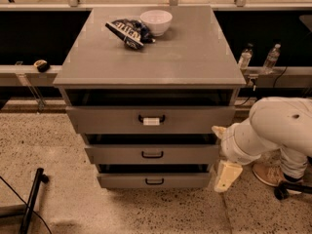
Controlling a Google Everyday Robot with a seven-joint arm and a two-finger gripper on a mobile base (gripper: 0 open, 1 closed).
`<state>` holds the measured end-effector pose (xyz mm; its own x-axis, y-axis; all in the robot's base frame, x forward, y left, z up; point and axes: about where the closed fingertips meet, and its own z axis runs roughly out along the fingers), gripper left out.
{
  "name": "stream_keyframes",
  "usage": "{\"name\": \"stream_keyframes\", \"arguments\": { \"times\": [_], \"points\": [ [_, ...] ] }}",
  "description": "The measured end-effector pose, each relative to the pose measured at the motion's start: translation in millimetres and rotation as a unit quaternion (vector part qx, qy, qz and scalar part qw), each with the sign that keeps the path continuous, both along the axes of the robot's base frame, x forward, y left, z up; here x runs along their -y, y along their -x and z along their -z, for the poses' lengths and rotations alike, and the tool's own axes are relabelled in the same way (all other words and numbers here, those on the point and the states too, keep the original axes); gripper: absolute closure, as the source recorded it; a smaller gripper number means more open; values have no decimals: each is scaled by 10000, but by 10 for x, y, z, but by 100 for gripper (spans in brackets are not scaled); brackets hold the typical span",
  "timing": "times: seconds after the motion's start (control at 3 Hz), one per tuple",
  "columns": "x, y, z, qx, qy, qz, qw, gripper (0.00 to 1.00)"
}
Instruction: Open bottom drawer
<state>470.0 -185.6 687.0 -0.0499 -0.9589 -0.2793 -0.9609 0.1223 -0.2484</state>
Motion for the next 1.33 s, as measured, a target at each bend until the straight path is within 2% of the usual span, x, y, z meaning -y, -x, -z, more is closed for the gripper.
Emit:
{"name": "stream_keyframes", "arguments": {
  "times": [0.33, 0.67, 1.0, 1.33],
  "points": [
    [0, -1, 14, 3, -3, -4, 10000, 0],
    [18, -51, 667, -96, -229, -79, 9997, 0],
    [89, -23, 1567, -39, -566, -221, 9981, 0],
    [-1, 74, 1975, -263, -769, -246, 9964, 0]
  ]
}}
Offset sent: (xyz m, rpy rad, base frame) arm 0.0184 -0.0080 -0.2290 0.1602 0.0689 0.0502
